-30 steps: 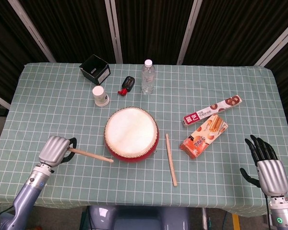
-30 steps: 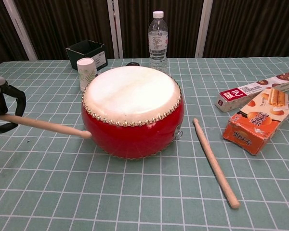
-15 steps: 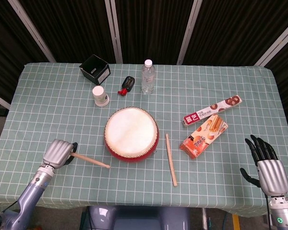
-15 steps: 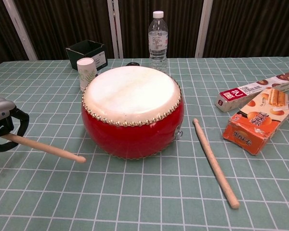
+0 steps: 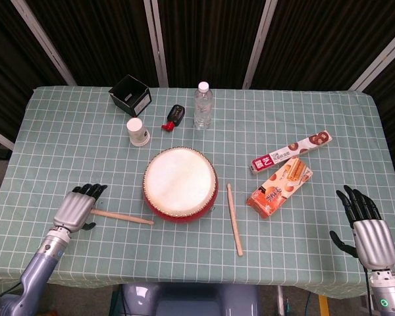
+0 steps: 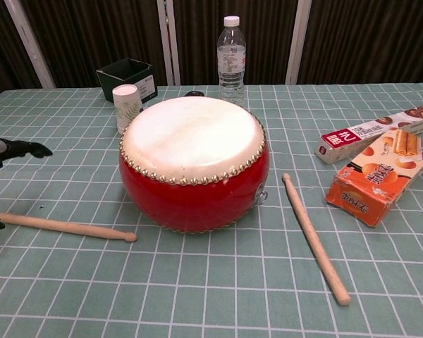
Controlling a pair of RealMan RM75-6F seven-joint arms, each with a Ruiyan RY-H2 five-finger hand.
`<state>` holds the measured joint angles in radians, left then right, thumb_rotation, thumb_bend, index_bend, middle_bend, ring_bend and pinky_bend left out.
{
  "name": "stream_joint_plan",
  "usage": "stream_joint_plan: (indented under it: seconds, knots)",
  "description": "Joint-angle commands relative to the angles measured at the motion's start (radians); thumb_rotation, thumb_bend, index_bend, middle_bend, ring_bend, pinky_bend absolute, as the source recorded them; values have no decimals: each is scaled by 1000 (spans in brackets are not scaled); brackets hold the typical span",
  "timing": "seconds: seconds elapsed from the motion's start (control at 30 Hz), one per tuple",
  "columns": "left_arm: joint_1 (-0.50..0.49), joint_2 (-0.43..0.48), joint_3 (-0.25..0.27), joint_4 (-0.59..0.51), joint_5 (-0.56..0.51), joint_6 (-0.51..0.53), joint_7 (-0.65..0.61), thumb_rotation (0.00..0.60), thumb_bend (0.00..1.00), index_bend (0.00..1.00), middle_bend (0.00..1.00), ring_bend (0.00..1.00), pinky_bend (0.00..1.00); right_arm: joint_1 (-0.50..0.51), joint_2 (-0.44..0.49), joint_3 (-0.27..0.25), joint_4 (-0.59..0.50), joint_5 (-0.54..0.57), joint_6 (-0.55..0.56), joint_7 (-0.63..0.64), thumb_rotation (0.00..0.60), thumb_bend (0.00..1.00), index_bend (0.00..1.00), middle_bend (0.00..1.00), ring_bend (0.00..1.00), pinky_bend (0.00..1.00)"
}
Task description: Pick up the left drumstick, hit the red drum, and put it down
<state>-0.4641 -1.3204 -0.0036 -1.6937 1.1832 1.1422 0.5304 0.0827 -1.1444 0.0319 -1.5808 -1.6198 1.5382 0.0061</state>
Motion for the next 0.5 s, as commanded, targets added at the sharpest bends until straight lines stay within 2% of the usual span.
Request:
stream_joint_plan:
  seconds: [0.03, 0.23, 0.37, 0.5]
  knots:
    - [49, 71, -3, -81, 52, 72, -102, 600, 0, 7, 3, 12, 197, 0, 1, 0, 1, 0, 0, -1, 600, 298, 0, 0, 0, 112]
    - [128, 178, 17, -130, 202, 206, -260, 600, 0, 0, 0, 0, 52, 0, -1, -3, 4, -12, 4, -15, 600, 298, 0, 0, 0, 112]
    - [203, 182, 44, -34, 345, 360, -325, 600, 0, 0, 0, 0, 0, 2, -2, -7, 0, -17, 0, -18, 600, 299, 0, 0, 0, 112]
    - [269, 167, 78, 44, 389, 433, -381, 600, 0, 0, 0, 0, 0, 2, -2, -9, 0, -20, 0, -28, 600, 298, 0, 0, 0, 112]
